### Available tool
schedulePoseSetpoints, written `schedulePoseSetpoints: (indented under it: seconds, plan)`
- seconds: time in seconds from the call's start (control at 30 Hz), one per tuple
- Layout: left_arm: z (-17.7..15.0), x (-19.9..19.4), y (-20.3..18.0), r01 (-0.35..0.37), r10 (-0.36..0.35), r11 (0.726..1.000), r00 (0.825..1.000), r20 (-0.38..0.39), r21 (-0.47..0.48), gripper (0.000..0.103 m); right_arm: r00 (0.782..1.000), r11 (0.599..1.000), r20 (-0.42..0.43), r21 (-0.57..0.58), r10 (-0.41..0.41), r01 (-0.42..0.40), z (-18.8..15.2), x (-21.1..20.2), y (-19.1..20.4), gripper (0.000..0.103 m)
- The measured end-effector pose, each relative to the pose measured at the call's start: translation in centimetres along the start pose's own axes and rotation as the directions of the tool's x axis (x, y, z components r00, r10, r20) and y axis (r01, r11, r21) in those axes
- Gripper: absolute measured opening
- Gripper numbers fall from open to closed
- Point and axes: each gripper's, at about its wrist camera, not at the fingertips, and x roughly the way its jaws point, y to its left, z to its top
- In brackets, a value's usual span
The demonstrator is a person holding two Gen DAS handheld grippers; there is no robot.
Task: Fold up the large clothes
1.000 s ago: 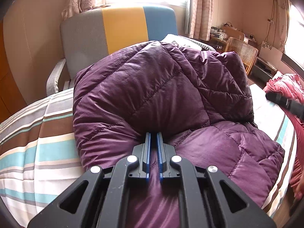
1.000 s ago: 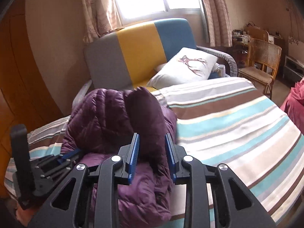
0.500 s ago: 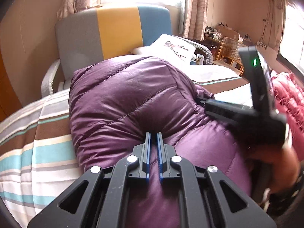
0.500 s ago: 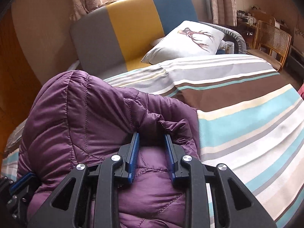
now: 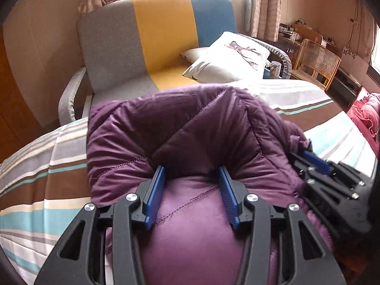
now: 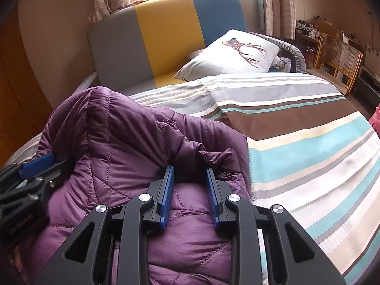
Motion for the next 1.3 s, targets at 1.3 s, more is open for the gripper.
schedulePoseSetpoints:
  seconds: [1.3]
  plan:
    - [-9.0,-5.4,4.8,0.110,-0.110,0.981,0.994,0.013,-0.160,0.080,0.999,0.995,-0.030,-0.100,-0.028,0.025,-2.4,-3.7,0.4,0.055]
